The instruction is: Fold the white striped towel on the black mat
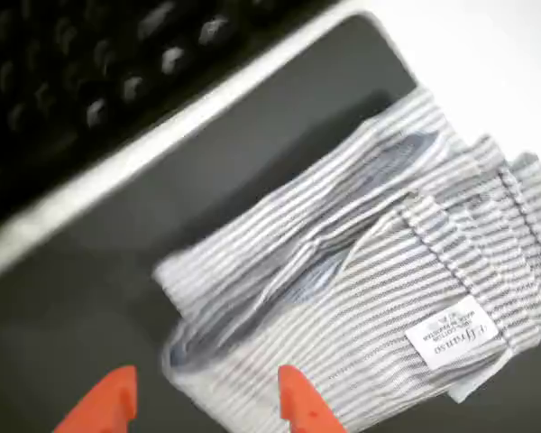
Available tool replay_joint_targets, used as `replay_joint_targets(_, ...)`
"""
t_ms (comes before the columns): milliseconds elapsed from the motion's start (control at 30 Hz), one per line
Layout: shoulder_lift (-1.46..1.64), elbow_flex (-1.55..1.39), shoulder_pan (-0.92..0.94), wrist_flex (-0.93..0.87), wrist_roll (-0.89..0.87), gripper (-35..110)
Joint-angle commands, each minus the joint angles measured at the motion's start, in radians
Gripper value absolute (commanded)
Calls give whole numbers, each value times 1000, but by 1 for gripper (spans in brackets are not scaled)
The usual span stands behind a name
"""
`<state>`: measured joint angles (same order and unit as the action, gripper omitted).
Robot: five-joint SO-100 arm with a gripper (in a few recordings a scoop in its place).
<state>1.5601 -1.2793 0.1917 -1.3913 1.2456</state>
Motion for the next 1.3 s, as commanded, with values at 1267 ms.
replay_joint_targets(1267,1733,-1812,-206,178,296,0)
